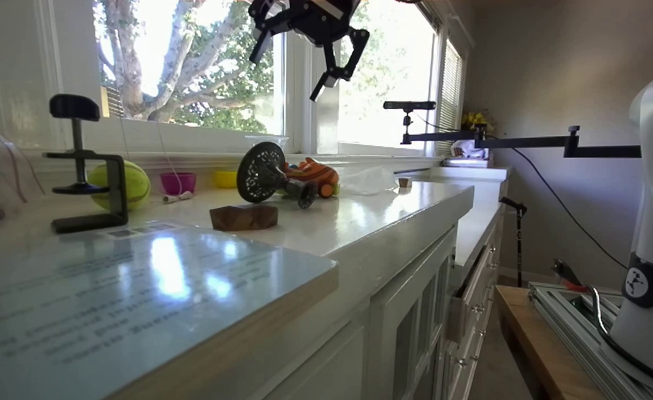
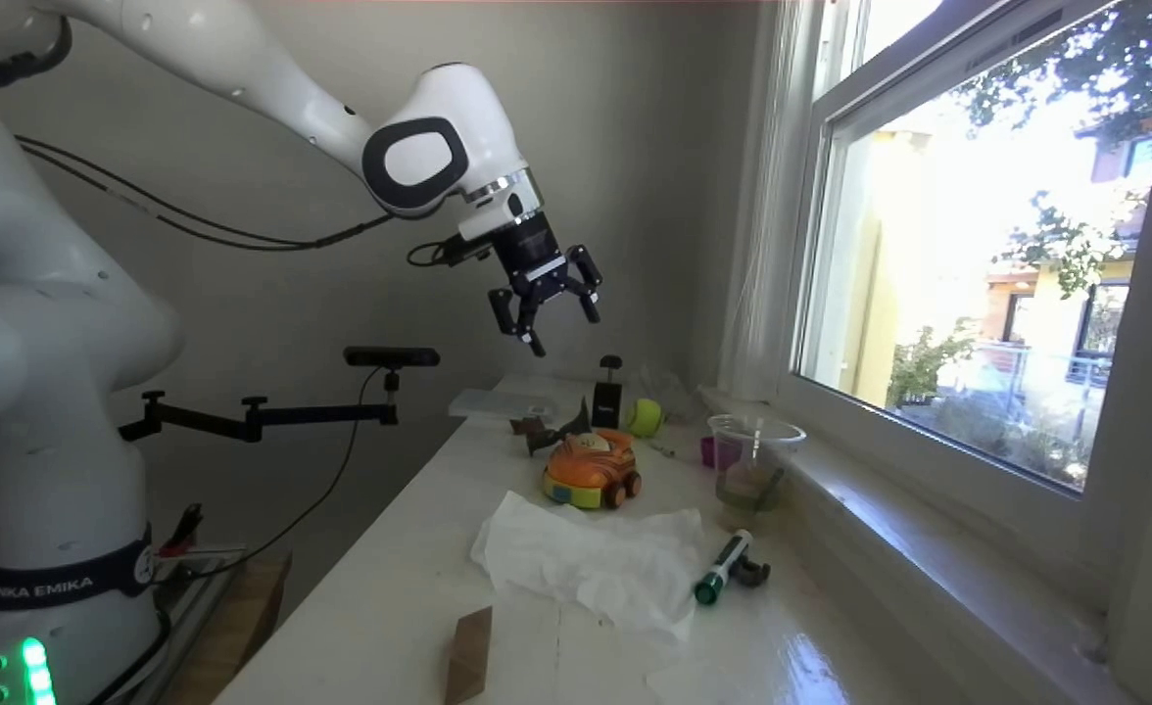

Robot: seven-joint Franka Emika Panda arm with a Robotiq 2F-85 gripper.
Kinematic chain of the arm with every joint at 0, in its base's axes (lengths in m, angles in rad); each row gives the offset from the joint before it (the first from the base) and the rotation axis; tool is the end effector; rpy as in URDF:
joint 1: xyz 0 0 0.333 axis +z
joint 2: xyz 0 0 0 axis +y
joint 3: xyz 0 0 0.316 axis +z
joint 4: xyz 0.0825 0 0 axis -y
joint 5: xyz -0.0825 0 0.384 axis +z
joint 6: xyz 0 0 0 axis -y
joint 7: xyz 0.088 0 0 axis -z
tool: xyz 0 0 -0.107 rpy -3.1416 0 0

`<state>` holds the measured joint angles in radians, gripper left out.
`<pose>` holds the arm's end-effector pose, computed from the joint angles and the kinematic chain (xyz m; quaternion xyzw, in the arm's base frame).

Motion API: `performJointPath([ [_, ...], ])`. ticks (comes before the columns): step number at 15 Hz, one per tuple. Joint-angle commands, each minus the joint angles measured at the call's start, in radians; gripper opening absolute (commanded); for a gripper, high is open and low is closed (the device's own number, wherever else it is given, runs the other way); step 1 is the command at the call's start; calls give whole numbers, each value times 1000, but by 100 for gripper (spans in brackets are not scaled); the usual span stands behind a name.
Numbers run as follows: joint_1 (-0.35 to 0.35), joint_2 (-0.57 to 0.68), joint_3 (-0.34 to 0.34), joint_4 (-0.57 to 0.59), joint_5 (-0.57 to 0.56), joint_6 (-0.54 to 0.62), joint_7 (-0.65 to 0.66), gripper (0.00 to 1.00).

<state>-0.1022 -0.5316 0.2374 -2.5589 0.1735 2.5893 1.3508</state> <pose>0.4214 0.0609 0.5020 -0.7553 0.5956 -0.2000 0.1865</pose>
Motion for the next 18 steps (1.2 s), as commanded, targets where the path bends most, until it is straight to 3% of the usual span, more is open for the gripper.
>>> performJointPath([
  [1,40,6,-93,55,-50,-152,-187,100],
  [8,50,57,-262,320,16,-605,-642,100],
  [14,25,171,-262,528,-49,-895,-892,100],
  [18,32,252,-240,611,-138,-962,-1018,100],
])
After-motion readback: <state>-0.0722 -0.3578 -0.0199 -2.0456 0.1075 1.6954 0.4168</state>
